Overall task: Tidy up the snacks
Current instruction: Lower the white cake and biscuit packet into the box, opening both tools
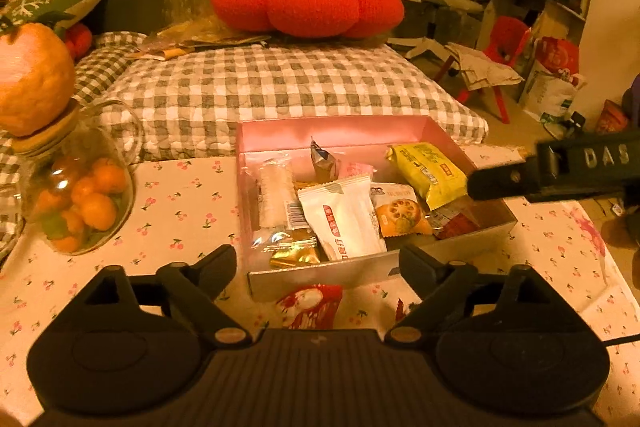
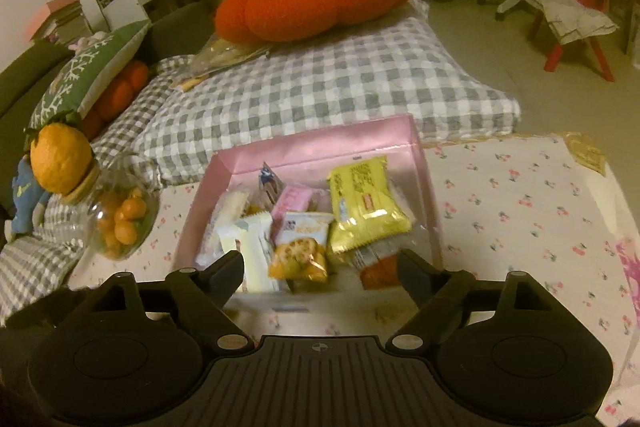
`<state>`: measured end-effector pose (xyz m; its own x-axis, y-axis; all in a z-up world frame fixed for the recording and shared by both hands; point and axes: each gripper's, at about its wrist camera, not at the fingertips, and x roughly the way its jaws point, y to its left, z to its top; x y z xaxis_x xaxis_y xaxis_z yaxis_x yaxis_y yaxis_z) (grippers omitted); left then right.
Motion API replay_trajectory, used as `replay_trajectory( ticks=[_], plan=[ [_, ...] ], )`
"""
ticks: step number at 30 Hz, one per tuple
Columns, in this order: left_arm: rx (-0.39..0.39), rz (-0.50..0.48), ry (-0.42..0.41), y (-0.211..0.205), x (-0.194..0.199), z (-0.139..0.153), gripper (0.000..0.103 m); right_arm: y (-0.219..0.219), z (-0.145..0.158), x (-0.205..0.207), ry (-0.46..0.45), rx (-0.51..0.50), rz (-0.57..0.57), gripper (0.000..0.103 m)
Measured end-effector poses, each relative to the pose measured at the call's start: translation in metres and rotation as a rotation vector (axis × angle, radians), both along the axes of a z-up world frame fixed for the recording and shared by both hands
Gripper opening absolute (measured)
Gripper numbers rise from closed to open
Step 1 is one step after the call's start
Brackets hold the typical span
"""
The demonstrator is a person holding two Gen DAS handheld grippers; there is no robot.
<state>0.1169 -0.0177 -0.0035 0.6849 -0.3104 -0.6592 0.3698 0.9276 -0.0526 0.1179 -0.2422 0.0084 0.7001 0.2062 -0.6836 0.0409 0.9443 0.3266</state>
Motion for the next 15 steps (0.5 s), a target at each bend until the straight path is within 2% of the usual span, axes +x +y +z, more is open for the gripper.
replay_trajectory(
  ticks=[5, 15],
  plan=[
    [0.012, 0.009, -0.004, 0.007, -0.015, 0.002, 0.092, -0.004, -0.006, -0.023, 0.014, -0.008, 0.021, 0.086],
    [0.037, 0.054, 0.046, 0.024, -0.037, -0.007, 0.096, -0.001, -0.021, -0.06, 0.016, -0.042, 0.052, 0.09]
  ],
)
